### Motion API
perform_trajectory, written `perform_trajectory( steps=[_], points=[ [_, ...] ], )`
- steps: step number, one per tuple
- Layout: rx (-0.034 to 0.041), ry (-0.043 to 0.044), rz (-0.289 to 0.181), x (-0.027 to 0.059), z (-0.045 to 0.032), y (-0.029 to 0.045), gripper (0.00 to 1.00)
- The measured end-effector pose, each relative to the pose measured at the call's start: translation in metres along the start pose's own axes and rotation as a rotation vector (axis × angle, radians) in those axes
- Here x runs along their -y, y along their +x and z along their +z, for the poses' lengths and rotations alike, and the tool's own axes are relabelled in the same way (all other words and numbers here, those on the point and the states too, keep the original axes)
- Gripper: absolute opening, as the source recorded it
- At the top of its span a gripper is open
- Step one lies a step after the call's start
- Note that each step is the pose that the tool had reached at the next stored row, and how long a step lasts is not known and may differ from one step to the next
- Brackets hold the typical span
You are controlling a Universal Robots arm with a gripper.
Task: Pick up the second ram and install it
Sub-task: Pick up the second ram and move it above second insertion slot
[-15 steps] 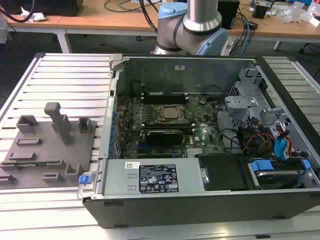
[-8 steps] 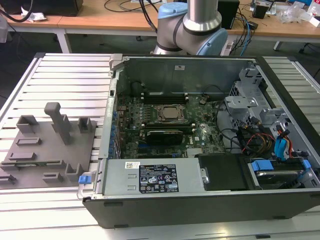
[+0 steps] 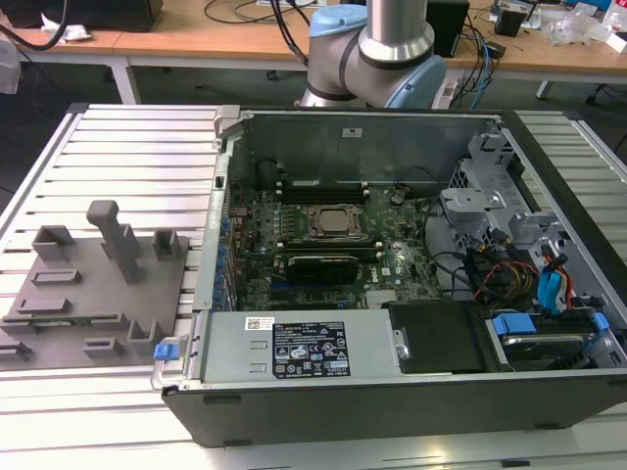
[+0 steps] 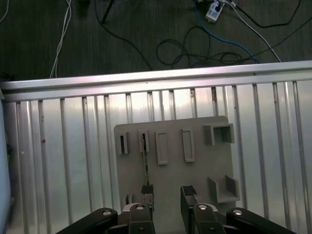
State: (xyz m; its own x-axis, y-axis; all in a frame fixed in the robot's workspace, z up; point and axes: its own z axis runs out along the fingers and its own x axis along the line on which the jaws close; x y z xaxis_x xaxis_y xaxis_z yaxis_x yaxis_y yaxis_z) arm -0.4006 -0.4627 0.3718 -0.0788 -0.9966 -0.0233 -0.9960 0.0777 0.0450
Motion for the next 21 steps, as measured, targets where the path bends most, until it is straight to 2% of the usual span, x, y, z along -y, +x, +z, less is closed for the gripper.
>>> perform_trajectory(
  steps=[21],
  points=[
    [0.0,0.0,0.0,0.0007,0.0138,0.001,0.36]
  ],
)
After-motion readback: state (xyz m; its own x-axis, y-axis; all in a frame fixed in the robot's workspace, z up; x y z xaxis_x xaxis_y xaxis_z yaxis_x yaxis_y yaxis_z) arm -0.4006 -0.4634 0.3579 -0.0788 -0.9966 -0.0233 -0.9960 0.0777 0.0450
